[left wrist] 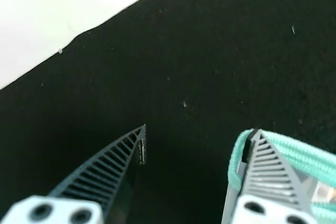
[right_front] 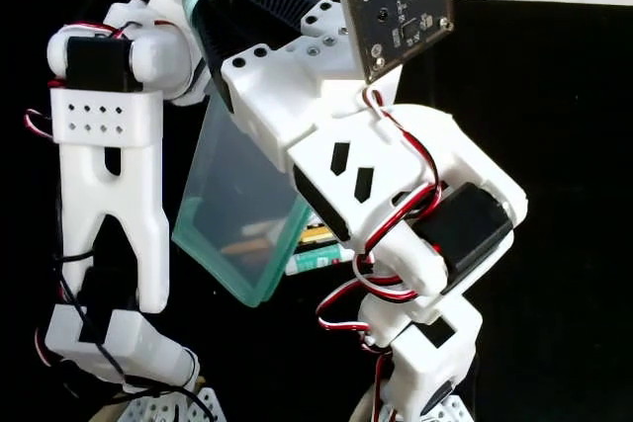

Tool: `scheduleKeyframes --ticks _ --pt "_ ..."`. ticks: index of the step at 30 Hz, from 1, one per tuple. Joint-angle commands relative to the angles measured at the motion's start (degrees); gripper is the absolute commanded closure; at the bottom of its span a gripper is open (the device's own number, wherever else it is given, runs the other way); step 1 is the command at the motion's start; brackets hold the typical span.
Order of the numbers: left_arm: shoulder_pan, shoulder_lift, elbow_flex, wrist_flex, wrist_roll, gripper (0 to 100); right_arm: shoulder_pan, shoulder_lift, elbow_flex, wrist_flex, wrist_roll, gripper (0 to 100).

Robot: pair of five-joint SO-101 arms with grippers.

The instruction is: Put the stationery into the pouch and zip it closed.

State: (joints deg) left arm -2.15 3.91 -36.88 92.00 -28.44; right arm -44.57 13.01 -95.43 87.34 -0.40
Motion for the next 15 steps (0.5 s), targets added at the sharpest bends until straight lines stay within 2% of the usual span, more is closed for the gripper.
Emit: scheduleKeyframes --ticks 1,9,15 --pt "0.31 -2.51 -1.01 6.15 -3.52 69 -0.31 -0.22 -3.56 0.22 -0.18 98.4" --pt "-1.89 -9.19 -0.40 8.97 -4.13 69 -0.22 -0.48 -3.56 0.13 -0.18 98.4" --pt "-5.41 -16.92 8.84 9.05 -4.40 69 -0.22 -0.48 -3.56 -0.22 -0.18 98.4"
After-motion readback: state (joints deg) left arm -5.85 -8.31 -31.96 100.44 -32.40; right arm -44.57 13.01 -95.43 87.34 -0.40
